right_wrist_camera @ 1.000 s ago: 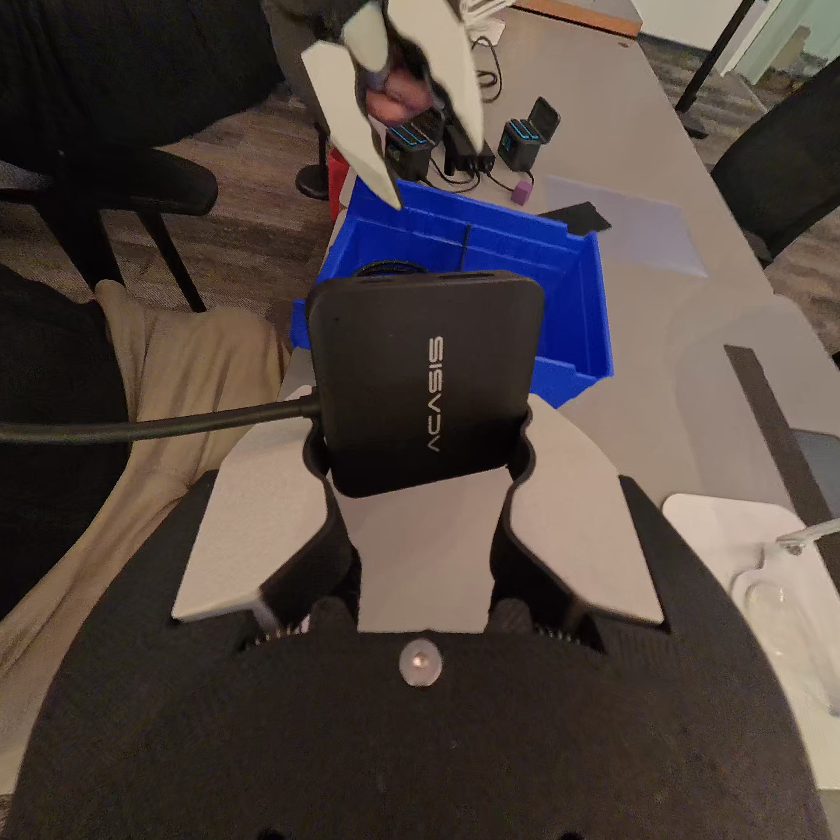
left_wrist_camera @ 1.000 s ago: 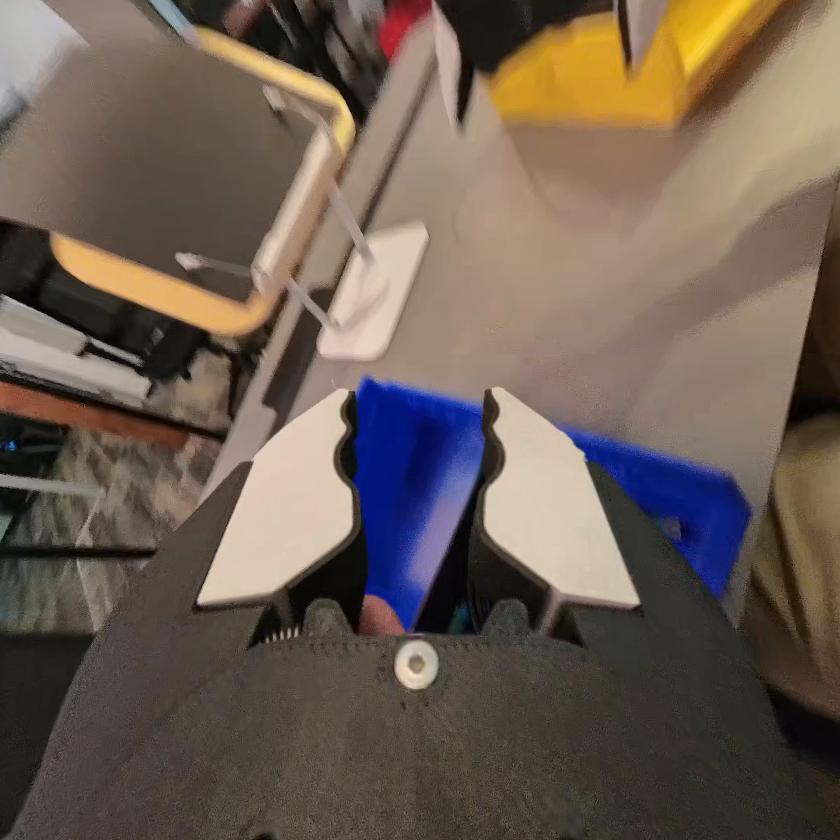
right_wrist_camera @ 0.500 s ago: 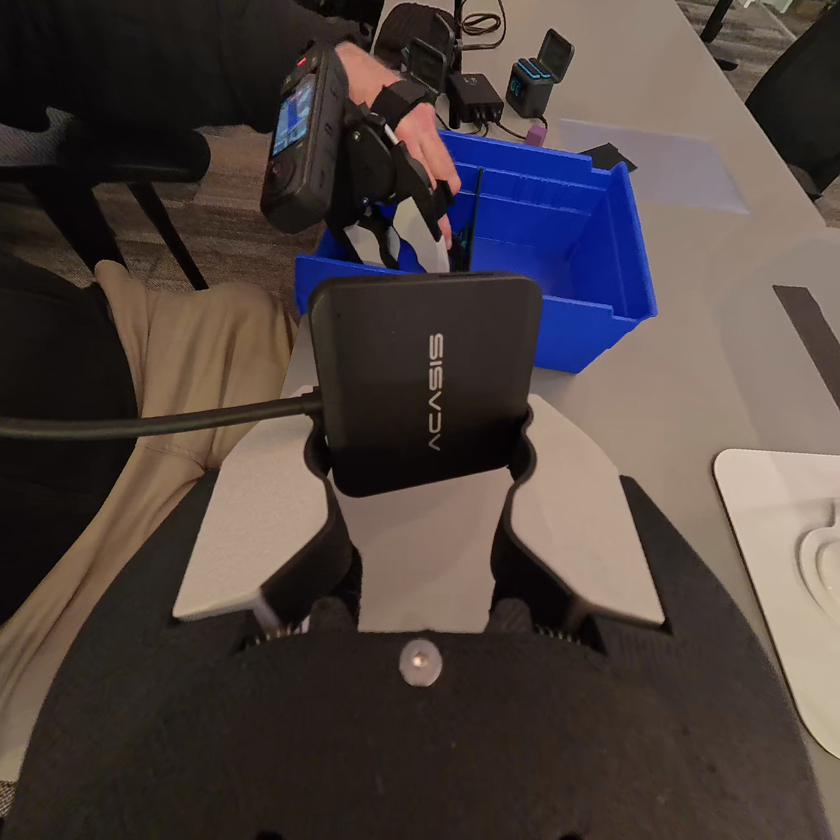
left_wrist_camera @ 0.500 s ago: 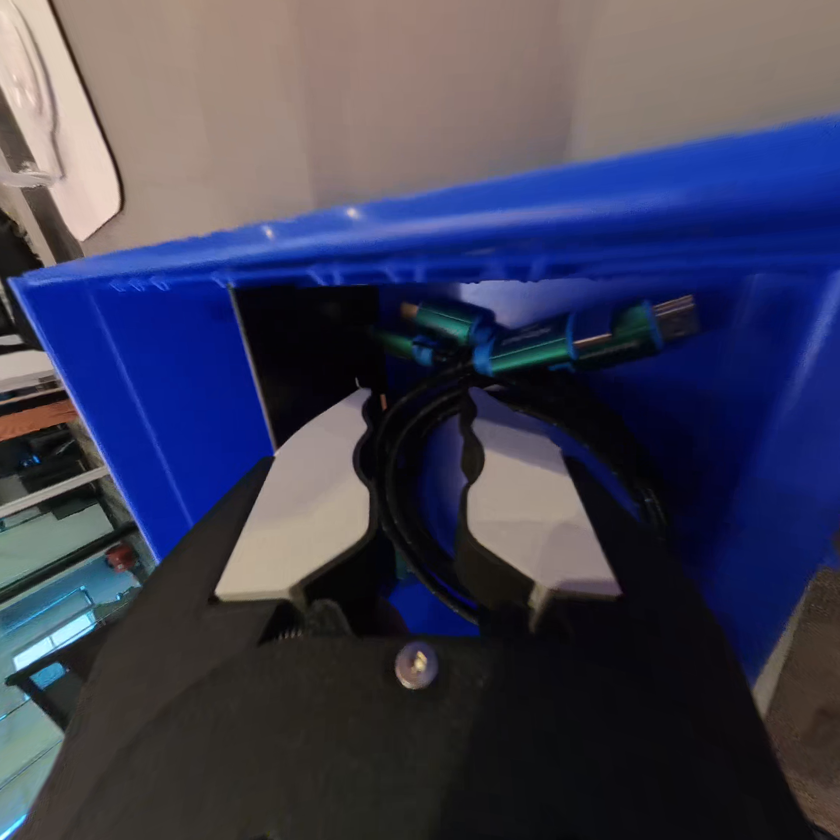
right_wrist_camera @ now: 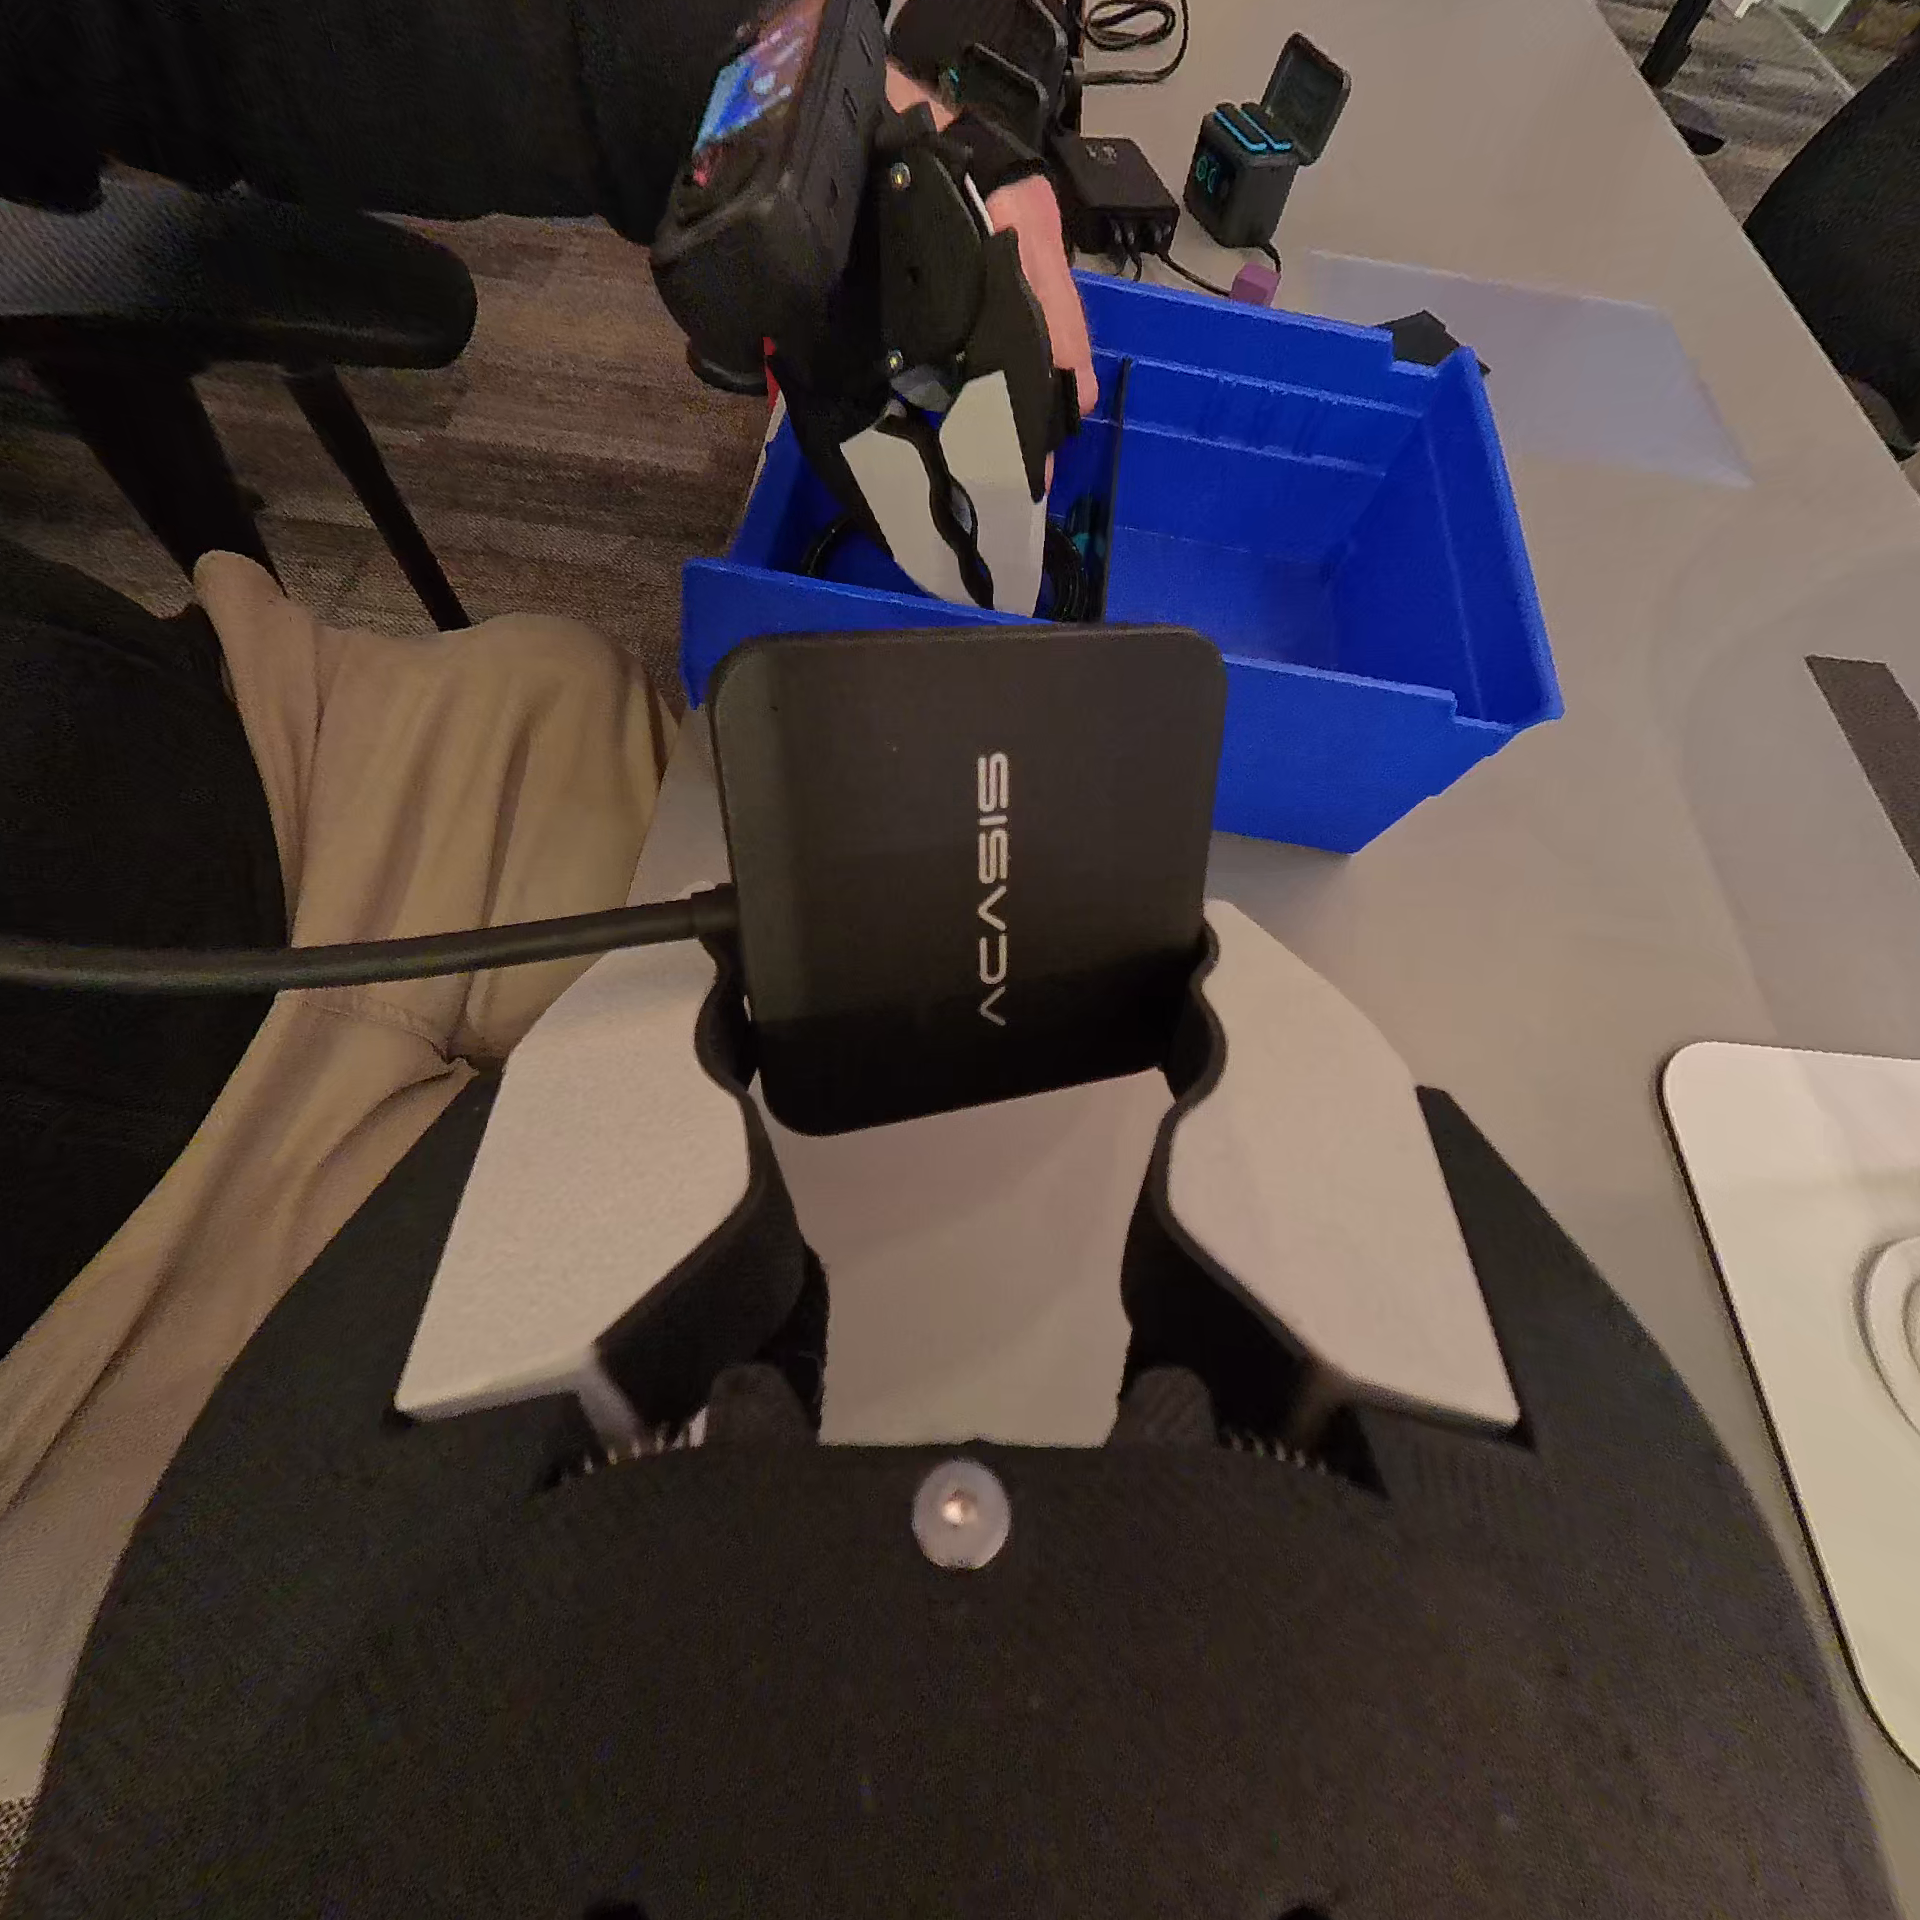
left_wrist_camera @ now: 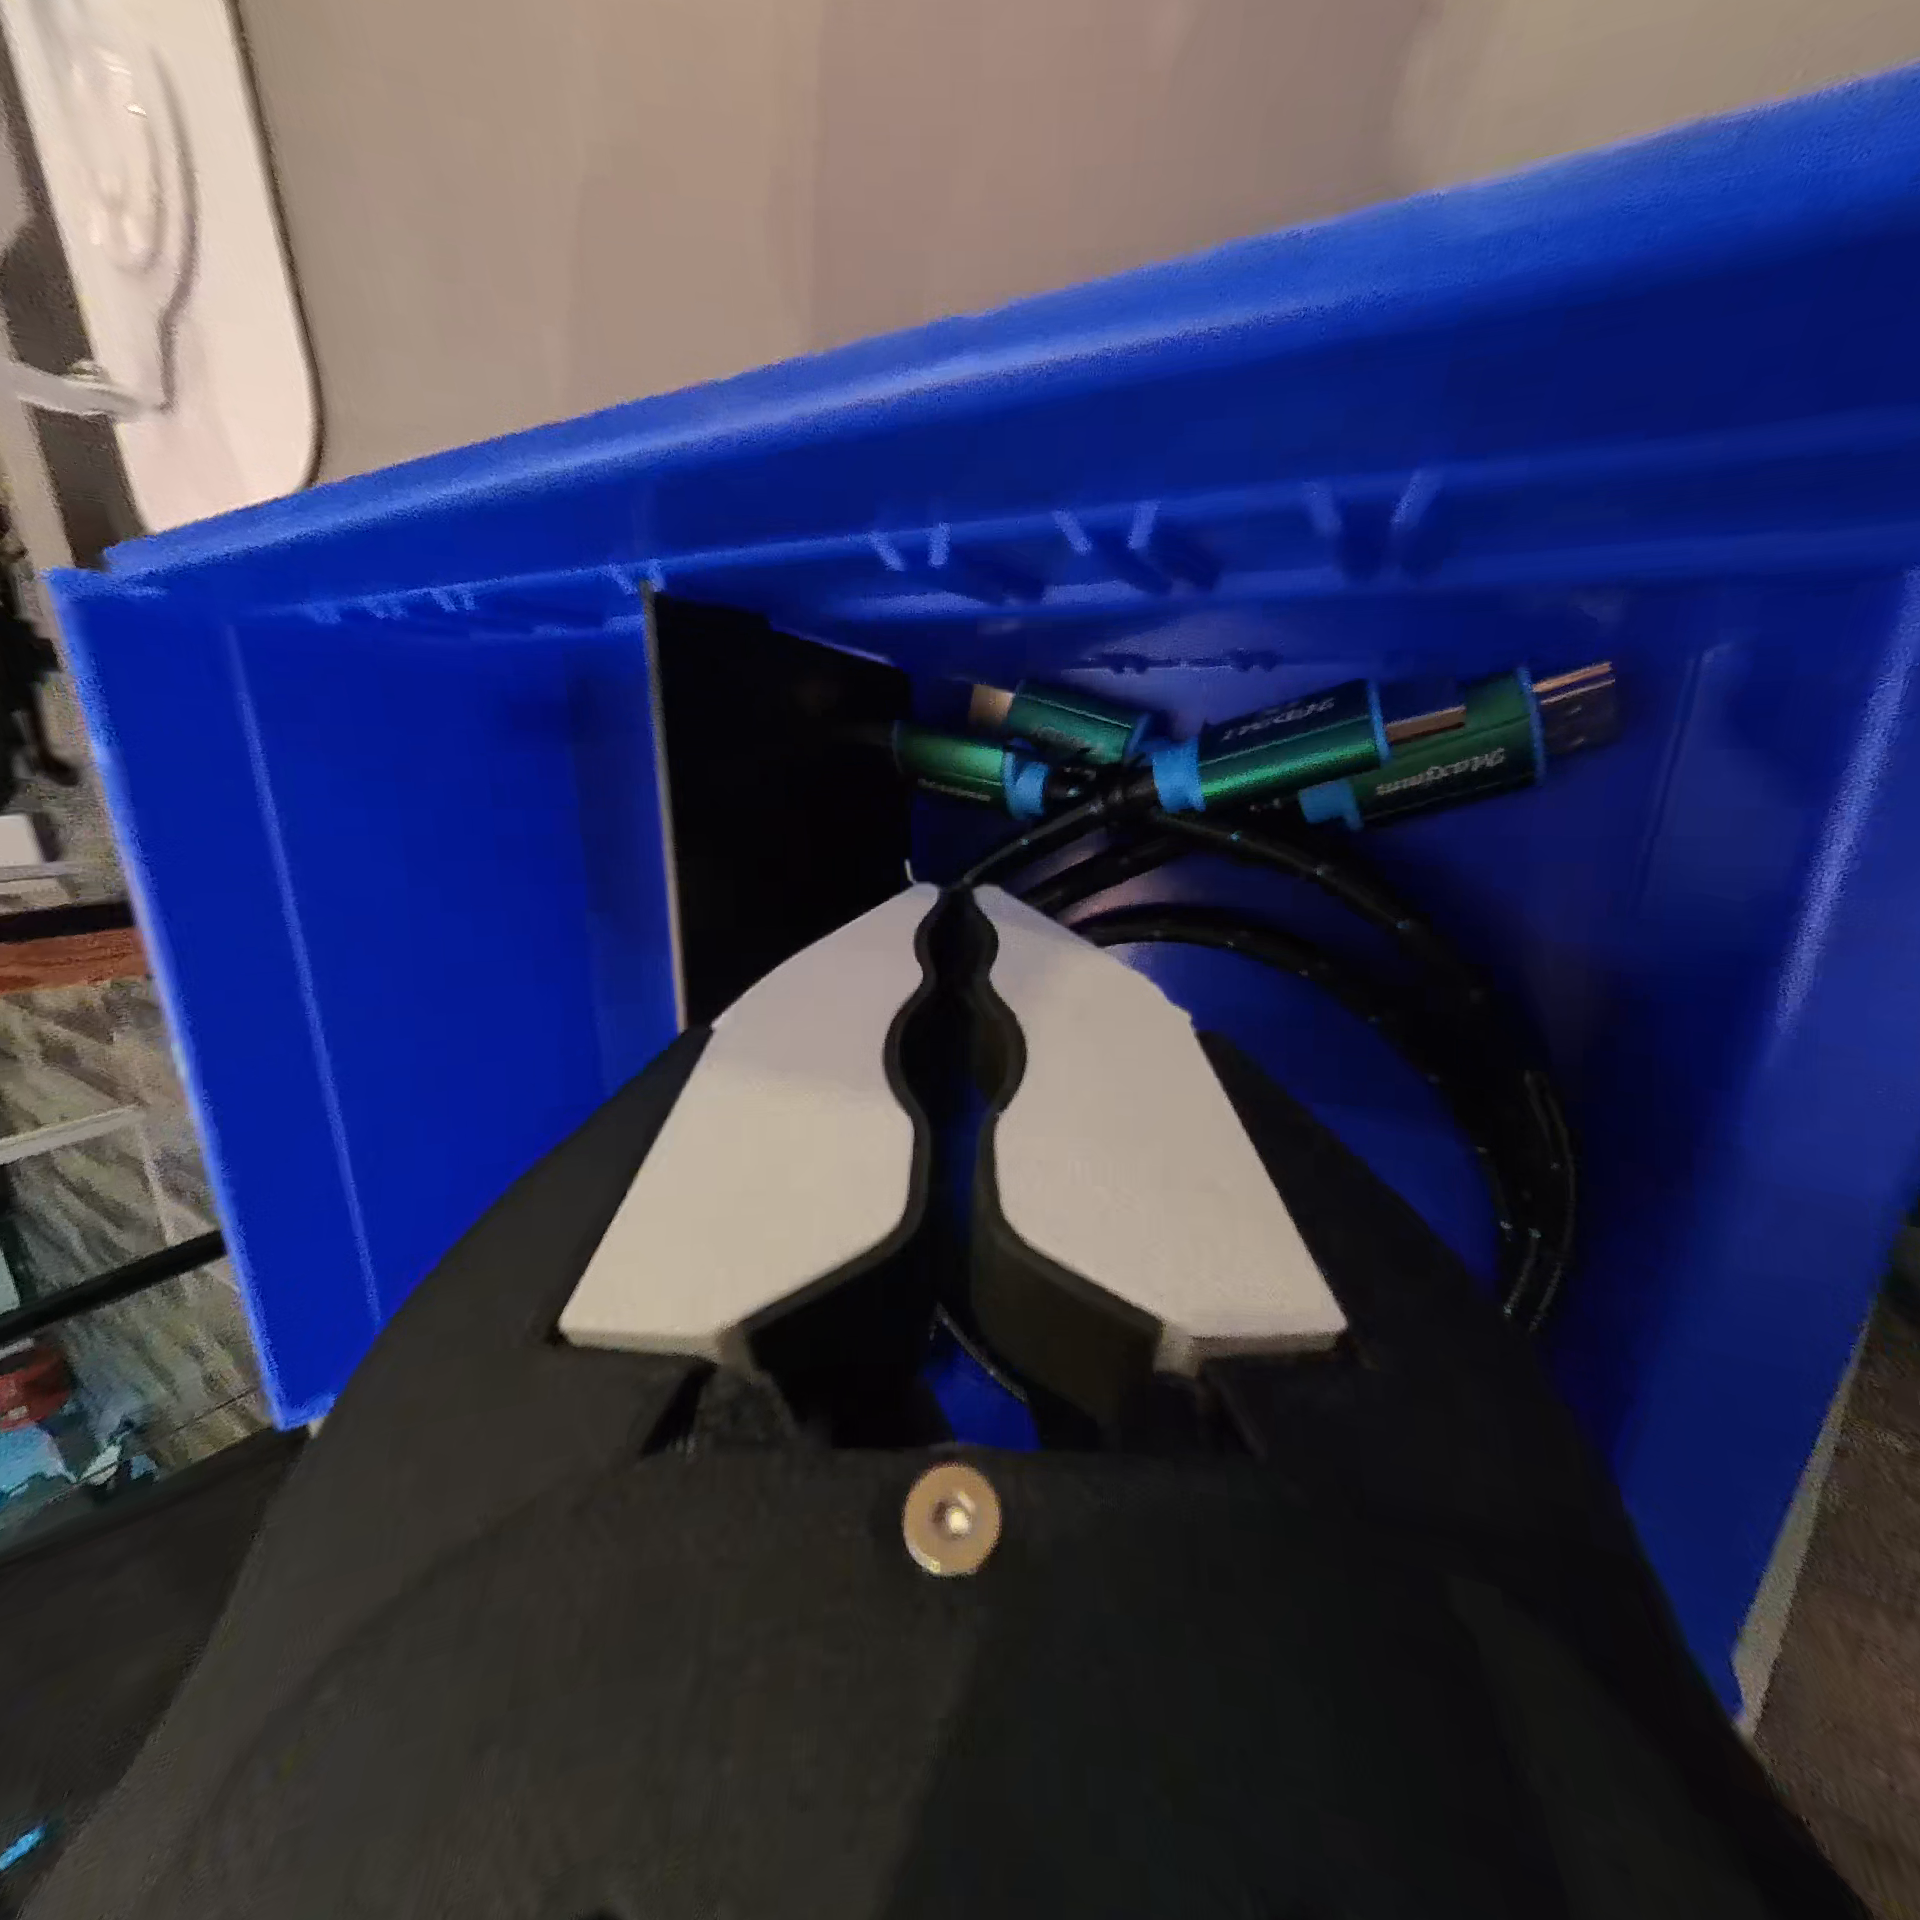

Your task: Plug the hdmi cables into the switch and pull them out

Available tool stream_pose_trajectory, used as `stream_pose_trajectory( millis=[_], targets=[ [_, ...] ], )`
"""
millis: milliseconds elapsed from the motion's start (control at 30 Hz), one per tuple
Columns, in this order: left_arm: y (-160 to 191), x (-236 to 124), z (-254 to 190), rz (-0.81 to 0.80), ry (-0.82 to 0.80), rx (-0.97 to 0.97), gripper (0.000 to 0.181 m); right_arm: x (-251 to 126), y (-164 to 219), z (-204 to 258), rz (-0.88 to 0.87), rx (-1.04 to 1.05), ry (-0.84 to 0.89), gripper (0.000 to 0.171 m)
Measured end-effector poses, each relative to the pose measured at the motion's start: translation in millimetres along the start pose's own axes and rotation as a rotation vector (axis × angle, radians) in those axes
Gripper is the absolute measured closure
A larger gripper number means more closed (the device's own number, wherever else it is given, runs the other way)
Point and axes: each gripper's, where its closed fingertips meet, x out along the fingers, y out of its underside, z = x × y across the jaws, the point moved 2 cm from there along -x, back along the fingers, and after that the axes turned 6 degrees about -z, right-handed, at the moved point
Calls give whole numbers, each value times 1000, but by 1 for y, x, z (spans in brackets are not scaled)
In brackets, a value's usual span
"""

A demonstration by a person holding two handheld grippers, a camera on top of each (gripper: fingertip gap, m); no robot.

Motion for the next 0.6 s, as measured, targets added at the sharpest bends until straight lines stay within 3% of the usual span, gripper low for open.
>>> stream_pose_trajectory(
  millis=[300, 467, 600],
  targets=[
    [3, -23, 16, -45, -85, -59, 181, 1, 1, -1, 0, 5, 2, 94],
    [16, 3, 3, 98, 58, 46, 147, 5, 3, 1, 13, 4, -7, 94],
    [14, 18, -2, 141, 168, 99, 147, 7, 4, 2, 16, 6, -13, 94]
  ],
)
